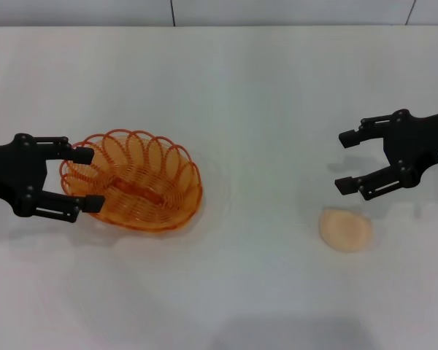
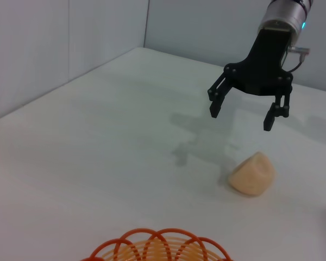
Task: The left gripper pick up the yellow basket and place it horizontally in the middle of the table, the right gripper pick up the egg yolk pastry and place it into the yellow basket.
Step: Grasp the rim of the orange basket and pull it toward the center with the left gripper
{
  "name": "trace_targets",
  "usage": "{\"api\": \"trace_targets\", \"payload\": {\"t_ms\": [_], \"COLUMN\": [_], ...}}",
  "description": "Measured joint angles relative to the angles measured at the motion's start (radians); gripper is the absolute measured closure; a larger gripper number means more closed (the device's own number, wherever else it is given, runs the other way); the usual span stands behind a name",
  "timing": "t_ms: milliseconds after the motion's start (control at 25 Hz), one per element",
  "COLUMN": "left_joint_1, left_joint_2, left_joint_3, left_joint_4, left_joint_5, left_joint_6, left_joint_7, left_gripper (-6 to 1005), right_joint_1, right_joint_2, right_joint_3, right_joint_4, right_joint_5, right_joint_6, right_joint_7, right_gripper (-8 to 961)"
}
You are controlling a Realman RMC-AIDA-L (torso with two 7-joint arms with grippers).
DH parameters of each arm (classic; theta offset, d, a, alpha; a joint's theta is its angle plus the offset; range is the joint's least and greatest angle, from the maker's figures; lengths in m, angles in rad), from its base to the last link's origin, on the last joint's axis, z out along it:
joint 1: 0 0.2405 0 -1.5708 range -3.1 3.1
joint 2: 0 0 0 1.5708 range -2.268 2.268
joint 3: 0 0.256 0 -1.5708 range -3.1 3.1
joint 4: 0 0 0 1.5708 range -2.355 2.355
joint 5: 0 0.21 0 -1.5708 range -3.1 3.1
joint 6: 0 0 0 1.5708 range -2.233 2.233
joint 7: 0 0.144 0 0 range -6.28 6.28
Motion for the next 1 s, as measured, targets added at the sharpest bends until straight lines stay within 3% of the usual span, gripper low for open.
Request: {"api": "trace_targets", "payload": {"t_ms": [720,840,1000], "left_joint_1": [0.005,0.015,0.055], "left_joint_2": [-0.015,-0.034,-0.073], "left_joint_3": [-0.002,-0.003,-0.002], "left_joint_4": [0.012,0.097,0.305], "left_joint_5": [-0.006,-0.008,0.004], "left_joint_6": [-0.012,-0.011,-0.004], "left_joint_7": [-0.045,-0.166,-0.403], "left_gripper": [137,139,142], "right_joint_1": [-0.016,-0.039,-0.063], "right_joint_2": [0.006,0.007,0.016], "right_joint_3": [0.008,0.012,0.044], "right_joint_4": [-0.010,-0.043,-0.075], "right_joint_5": [-0.008,-0.004,-0.002], "right_joint_6": [0.021,0.022,0.025], "right_joint_7": [-0.013,-0.010,-0.006], "right_gripper": [79,80,80]}}
